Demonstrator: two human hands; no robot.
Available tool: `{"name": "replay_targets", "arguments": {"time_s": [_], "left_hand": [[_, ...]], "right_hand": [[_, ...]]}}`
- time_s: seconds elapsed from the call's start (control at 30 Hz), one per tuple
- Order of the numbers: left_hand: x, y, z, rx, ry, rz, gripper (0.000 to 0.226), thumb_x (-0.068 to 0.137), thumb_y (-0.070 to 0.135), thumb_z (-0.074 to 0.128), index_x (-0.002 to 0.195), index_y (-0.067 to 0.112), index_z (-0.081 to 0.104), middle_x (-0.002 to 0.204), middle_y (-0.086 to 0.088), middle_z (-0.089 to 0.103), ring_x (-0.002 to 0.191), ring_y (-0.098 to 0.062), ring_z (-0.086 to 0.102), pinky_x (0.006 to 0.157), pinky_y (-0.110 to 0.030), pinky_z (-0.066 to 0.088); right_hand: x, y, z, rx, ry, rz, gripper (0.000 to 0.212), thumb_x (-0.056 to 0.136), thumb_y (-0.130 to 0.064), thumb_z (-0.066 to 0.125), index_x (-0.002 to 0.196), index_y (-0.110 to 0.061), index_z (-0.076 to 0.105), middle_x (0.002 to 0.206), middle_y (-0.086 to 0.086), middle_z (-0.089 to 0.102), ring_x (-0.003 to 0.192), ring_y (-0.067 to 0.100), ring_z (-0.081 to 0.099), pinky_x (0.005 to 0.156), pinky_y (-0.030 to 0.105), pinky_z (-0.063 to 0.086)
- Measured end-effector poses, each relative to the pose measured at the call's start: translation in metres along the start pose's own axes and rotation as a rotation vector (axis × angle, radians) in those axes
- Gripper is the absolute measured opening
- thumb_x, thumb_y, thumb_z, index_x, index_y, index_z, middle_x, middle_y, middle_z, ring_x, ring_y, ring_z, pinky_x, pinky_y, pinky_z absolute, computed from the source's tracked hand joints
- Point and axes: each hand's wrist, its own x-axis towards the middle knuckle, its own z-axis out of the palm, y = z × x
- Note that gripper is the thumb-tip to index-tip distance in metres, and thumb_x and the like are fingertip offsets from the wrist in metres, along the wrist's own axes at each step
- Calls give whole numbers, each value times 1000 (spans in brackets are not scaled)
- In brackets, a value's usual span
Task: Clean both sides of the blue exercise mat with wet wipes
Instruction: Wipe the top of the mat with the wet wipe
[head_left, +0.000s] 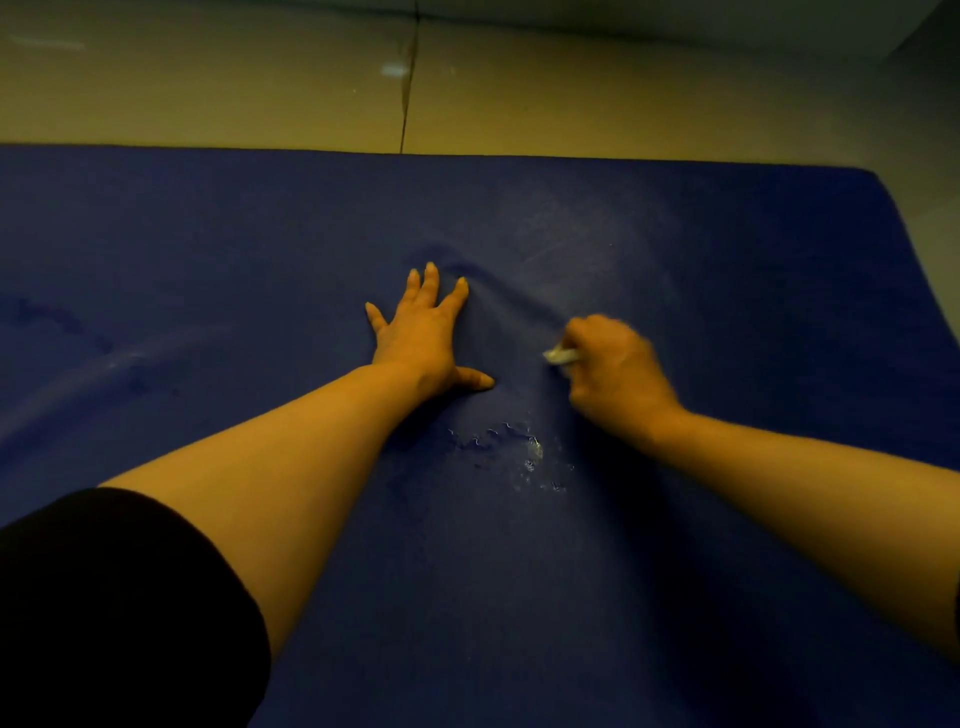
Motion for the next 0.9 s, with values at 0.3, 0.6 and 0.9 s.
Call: {"name": "replay_targets", "arguments": {"time_s": [0.3, 0.6, 0.9], "left_hand": [[-2, 0, 1, 22, 13, -5, 116, 71, 57, 74, 154, 28, -1, 161, -5, -17, 147, -24, -17, 111, -69, -3], [-18, 2, 11, 99, 127, 56, 95, 84, 55, 63, 155, 22, 9, 162, -7, -9, 149, -25, -10, 114, -62, -4], [-86, -9, 37, -98, 80, 196, 105, 72, 70, 59, 154, 18, 17, 162, 1, 0, 149, -13, -7, 117, -49, -13]], "right_hand": [[-30, -45, 26, 99, 123, 91, 7, 86, -8, 55, 82, -3, 55, 91, 17, 58, 83, 34, 52, 62, 35, 32], [-43, 9, 11, 6, 361, 332, 11, 89, -5, 52, 91, 4, 60, 99, 23, 54, 82, 41, 54, 68, 44, 44], [-66, -6, 6, 71, 154, 65, 6, 83, -4, 59, 88, -3, 57, 93, 18, 57, 82, 39, 56, 64, 41, 43]]}}
